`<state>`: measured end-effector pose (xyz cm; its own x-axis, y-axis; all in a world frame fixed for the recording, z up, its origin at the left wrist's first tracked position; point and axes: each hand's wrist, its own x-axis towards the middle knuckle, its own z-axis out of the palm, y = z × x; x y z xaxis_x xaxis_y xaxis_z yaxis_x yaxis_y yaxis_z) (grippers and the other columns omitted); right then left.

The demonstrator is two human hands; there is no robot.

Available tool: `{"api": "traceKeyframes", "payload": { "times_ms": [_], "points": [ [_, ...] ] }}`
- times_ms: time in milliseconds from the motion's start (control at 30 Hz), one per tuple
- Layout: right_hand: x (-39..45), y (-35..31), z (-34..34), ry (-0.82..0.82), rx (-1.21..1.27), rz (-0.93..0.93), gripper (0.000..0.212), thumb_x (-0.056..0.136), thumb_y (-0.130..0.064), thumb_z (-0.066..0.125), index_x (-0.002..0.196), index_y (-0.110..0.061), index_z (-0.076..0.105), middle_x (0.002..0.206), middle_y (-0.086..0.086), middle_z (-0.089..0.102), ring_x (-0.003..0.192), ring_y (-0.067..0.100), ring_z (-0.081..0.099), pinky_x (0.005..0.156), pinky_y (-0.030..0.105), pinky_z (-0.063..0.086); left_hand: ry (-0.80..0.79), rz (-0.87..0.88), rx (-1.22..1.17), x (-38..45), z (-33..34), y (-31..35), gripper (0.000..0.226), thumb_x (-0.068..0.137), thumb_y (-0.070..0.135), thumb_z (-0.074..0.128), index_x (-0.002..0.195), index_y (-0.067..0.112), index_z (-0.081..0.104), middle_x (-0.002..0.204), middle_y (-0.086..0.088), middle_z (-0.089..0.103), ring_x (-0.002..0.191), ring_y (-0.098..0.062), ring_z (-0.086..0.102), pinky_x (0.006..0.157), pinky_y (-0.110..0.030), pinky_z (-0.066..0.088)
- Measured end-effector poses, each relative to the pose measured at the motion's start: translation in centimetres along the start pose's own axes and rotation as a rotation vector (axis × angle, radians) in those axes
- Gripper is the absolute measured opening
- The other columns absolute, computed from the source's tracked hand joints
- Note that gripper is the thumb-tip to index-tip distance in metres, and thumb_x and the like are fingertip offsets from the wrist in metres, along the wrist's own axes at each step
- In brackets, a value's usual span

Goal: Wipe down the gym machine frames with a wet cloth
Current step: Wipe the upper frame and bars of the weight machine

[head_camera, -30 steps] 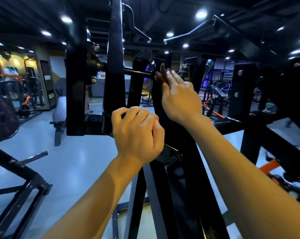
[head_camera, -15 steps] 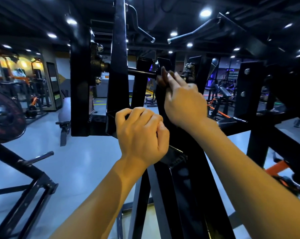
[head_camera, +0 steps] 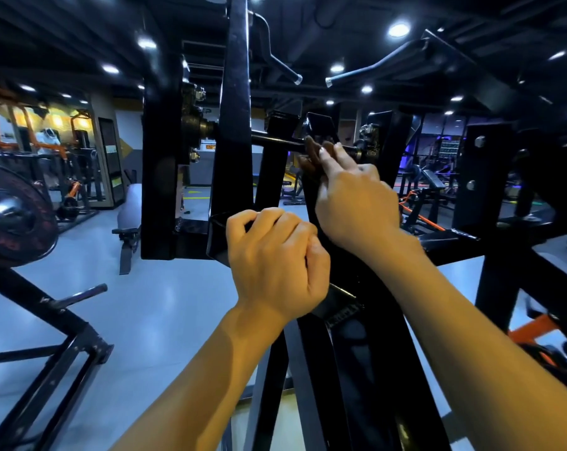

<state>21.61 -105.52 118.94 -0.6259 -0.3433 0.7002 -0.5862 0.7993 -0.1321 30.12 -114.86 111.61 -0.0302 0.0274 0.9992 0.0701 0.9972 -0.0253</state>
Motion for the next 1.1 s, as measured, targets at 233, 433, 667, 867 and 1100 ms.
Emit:
{"api": "traceKeyframes", "payload": {
  "times_ms": [233, 433, 667, 867, 1100],
  "points": [
    [7.2, -0.6, -0.5, -0.085, 0.097, 0.01, 0.061, 0.106, -0.03, 0.038, 0.165, -0.022, 0.021, 0.173, -0.003, 0.016, 0.145, 0.035, 0.034, 0.111, 0.051, 0.037, -0.007, 0.031, 0.004, -0.1, 0.1, -0.4, 0.035, 0.091, 0.023, 0.045, 0.07, 0.018, 0.072, 0.073, 0.007, 0.069, 0.08, -0.016, 0.065, 0.085, -0.04, 0.038],
    [0.3, -0.2, 0.3, 0.033, -0.006, 0.057, 0.06, 0.107, -0.033, 0.037, 0.164, -0.023, 0.022, 0.172, -0.002, 0.02, 0.141, 0.037, 0.036, 0.099, 0.051, 0.044, 0.005, 0.023, 0.012, 0.0, 0.1, -0.2, 0.035, 0.091, 0.023, 0.044, 0.069, 0.018, 0.07, 0.074, 0.007, 0.069, 0.08, -0.015, 0.064, 0.085, -0.038, 0.035],
    [9.3, -1.0, -0.6, -0.109, 0.126, 0.057, 0.059, 0.106, -0.027, 0.034, 0.164, -0.03, 0.023, 0.172, -0.01, 0.016, 0.147, 0.034, 0.031, 0.11, 0.051, 0.037, 0.013, 0.05, 0.013, 0.0, 0.1, -0.6, 0.036, 0.091, 0.024, 0.043, 0.071, 0.019, 0.072, 0.073, 0.008, 0.069, 0.08, -0.015, 0.064, 0.086, -0.036, 0.033],
    [0.8, 0.0, 0.1, 0.004, 0.011, 0.035, 0.058, 0.107, -0.031, 0.035, 0.164, -0.031, 0.024, 0.172, -0.009, 0.019, 0.141, 0.033, 0.038, 0.097, 0.049, 0.043, 0.028, 0.024, 0.01, -0.1, 0.2, -0.3, 0.037, 0.092, 0.024, 0.042, 0.07, 0.018, 0.07, 0.073, 0.008, 0.068, 0.08, -0.015, 0.064, 0.086, -0.036, 0.032],
    [8.5, -0.9, -0.4, -0.082, 0.162, 0.093, 0.059, 0.106, -0.029, 0.032, 0.164, -0.027, 0.023, 0.172, -0.008, 0.017, 0.149, 0.034, 0.029, 0.113, 0.052, 0.034, -0.003, 0.034, 0.002, 0.0, 0.0, -0.4, 0.036, 0.091, 0.024, 0.042, 0.07, 0.019, 0.07, 0.073, 0.008, 0.068, 0.079, -0.015, 0.064, 0.086, -0.034, 0.032]
  ]
}}
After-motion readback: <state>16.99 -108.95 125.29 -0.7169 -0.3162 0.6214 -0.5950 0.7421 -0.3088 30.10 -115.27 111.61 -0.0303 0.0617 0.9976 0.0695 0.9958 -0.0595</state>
